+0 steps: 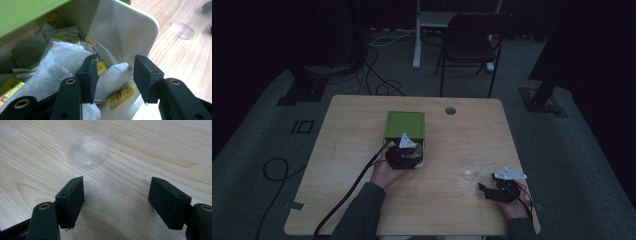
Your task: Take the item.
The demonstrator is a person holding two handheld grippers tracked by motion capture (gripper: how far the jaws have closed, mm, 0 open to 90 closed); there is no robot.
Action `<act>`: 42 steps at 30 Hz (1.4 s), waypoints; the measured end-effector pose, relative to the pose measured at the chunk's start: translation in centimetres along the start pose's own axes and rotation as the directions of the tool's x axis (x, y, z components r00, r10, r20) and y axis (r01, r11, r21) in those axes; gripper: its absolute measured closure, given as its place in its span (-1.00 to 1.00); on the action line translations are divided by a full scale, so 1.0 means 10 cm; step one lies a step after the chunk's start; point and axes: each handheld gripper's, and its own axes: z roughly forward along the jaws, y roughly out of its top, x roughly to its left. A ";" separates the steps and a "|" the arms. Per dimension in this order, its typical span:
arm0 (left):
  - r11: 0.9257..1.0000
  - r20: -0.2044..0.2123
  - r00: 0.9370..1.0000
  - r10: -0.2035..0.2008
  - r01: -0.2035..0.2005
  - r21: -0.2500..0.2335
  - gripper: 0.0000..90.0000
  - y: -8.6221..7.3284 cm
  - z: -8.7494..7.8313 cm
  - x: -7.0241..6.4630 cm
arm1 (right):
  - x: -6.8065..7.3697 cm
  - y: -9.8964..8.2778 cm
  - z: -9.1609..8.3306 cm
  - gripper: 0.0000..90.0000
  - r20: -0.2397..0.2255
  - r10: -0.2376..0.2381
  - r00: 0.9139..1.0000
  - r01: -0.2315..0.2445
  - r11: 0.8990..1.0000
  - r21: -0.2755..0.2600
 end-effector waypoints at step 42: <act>0.998 -0.017 0.999 0.028 -0.029 -0.058 0.96 0.08 -0.40 -0.06 | 0.00 0.00 0.00 -0.36 0.003 0.002 1.000 -0.002 1.000 -0.001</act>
